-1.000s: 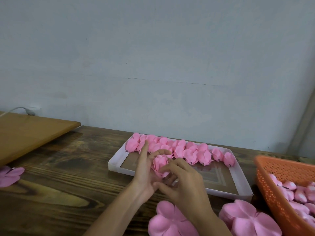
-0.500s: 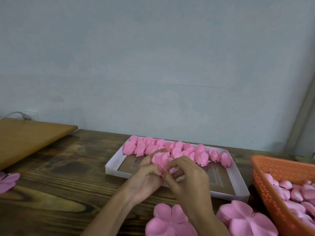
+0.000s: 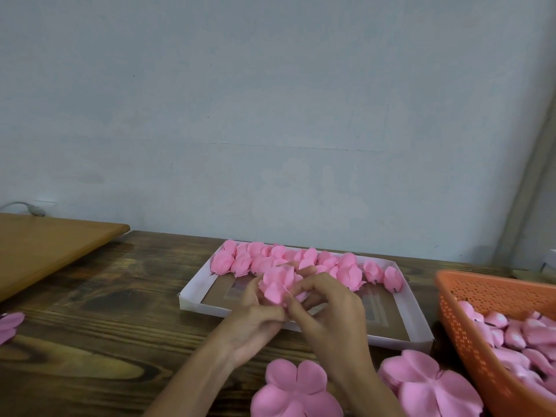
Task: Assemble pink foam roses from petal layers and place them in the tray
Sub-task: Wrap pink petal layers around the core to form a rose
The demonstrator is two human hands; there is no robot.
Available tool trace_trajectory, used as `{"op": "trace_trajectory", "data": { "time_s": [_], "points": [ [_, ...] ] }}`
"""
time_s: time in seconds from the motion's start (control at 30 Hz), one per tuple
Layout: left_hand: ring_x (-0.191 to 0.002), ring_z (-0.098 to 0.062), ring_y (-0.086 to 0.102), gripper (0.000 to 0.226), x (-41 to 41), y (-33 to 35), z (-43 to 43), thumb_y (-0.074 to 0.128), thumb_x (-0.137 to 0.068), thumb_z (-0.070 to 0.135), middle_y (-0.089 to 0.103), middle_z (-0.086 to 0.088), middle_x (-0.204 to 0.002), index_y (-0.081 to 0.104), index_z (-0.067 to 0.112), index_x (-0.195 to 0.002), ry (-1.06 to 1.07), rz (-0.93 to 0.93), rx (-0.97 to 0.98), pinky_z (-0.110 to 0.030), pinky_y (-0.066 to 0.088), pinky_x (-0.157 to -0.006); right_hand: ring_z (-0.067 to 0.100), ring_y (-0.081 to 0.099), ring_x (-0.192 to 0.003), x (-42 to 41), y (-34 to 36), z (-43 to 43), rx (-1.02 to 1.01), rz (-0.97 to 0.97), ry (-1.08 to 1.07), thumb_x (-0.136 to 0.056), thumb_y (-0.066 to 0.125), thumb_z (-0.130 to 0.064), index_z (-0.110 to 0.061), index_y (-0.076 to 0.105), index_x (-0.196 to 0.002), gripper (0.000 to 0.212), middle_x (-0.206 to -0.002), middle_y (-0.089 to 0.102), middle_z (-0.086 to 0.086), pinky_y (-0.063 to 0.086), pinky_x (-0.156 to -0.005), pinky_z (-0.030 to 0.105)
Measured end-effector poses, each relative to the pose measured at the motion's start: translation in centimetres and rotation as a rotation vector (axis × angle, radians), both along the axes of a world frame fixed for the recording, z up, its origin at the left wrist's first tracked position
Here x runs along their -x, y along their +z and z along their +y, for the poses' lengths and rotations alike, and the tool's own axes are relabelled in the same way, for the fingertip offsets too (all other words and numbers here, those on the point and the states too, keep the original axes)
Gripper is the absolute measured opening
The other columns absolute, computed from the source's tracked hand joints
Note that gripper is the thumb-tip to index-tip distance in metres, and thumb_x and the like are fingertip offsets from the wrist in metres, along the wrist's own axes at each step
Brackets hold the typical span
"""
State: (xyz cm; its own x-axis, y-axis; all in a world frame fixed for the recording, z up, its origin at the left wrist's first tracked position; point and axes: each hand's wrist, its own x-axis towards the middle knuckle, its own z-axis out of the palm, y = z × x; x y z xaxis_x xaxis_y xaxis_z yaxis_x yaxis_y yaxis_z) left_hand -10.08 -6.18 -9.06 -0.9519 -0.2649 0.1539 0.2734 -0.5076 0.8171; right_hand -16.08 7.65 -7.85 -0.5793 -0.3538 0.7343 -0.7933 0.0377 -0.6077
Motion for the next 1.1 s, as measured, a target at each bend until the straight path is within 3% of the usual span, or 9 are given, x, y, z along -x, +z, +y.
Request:
{"op": "trace_trajectory", "data": {
  "time_s": [0.17,0.4,0.47,0.6,0.67,0.77,0.9,1.0,1.1],
  "points": [
    [-0.109,-0.035,0.074,0.097,0.1,0.2,0.5,0.078,-0.056,-0.021,0.074,-0.025,-0.114,0.045,0.001,-0.145,0.096,-0.033,0.011,-0.038,0.062,-0.087,0.007,0.068,-0.072,0.3,0.3,0.4,-0.06,0.043,-0.008,-0.08,0.072,-0.04,-0.037,0.067,-0.086,0.009,-0.084,0.069,-0.019,0.051,-0.058,0.02],
    [-0.108,-0.039,0.073,0.08,0.7,-0.3,0.2,0.067,-0.065,-0.015,0.072,-0.031,-0.112,0.048,0.002,-0.141,0.042,0.009,-0.041,-0.035,0.061,-0.084,0.007,0.068,-0.07,0.7,0.6,1.0,-0.137,-0.035,-0.016,-0.08,0.084,-0.024,-0.035,0.072,-0.08,0.017,-0.08,0.069,-0.022,0.052,-0.058,0.02],
    [-0.108,-0.039,0.072,0.064,0.8,-0.2,0.2,0.066,-0.067,-0.008,0.069,-0.031,-0.11,0.055,-0.002,-0.13,-0.005,0.059,-0.053,-0.037,0.06,-0.088,0.005,0.068,-0.07,0.6,0.7,1.0,-0.144,-0.046,-0.021,-0.08,0.085,-0.022,-0.036,0.071,-0.079,0.02,-0.08,0.069,-0.023,0.05,-0.058,0.015],
    [-0.113,-0.044,0.068,0.005,1.1,-0.3,0.1,0.069,-0.077,0.002,0.066,-0.026,-0.098,0.071,0.006,-0.08,0.044,0.084,0.065,-0.046,0.056,-0.1,0.007,0.07,-0.072,0.6,0.7,0.9,-0.118,-0.128,0.051,-0.082,0.08,-0.015,-0.043,0.073,-0.084,0.029,-0.08,0.072,-0.02,0.053,-0.062,0.017],
    [-0.123,-0.061,0.058,0.005,1.2,-0.5,0.0,0.069,-0.08,0.003,0.064,-0.034,-0.106,0.071,0.001,-0.084,0.084,0.061,0.066,-0.061,0.047,-0.111,0.01,0.072,-0.074,0.7,0.8,0.8,-0.092,-0.222,0.122,-0.084,0.077,-0.011,-0.04,0.076,-0.094,0.031,-0.079,0.073,-0.015,0.06,-0.066,0.026],
    [-0.128,-0.066,0.049,0.029,1.3,-0.7,-0.5,0.063,-0.088,0.003,0.057,-0.047,-0.124,0.066,-0.01,-0.114,0.11,0.052,0.084,-0.07,0.036,-0.113,0.016,0.074,-0.077,0.7,1.0,0.8,-0.028,-0.366,0.224,-0.083,0.078,-0.008,-0.036,0.073,-0.105,0.037,-0.083,0.074,-0.007,0.064,-0.07,0.039],
    [-0.103,-0.043,0.056,0.019,1.1,-0.4,-0.4,0.062,-0.089,0.006,0.06,-0.025,-0.1,0.066,-0.005,-0.104,0.095,0.082,0.096,-0.056,0.047,-0.093,0.025,0.076,-0.077,1.2,1.1,1.0,0.014,-0.489,0.284,-0.084,0.075,0.003,-0.023,0.07,-0.107,0.035,-0.08,0.077,0.007,0.064,-0.073,0.044],
    [-0.106,-0.043,0.059,0.031,1.0,-0.2,-0.1,0.063,-0.089,0.009,0.063,-0.029,-0.114,0.065,-0.01,-0.113,0.066,0.093,0.084,-0.05,0.054,-0.086,0.024,0.076,-0.073,1.3,1.1,1.1,0.007,-0.524,0.314,-0.084,0.074,0.005,-0.018,0.071,-0.102,0.029,-0.076,0.077,0.008,0.061,-0.067,0.033],
    [-0.103,-0.038,0.066,0.028,0.9,-0.1,0.1,0.067,-0.086,0.012,0.067,-0.028,-0.111,0.076,0.006,-0.111,0.059,0.102,0.112,-0.044,0.059,-0.084,0.022,0.074,-0.071,1.2,1.2,1.0,-0.001,-0.526,0.342,-0.087,0.073,0.002,-0.018,0.074,-0.099,0.023,-0.077,0.078,0.007,0.058,-0.061,0.031]
  ]
}}
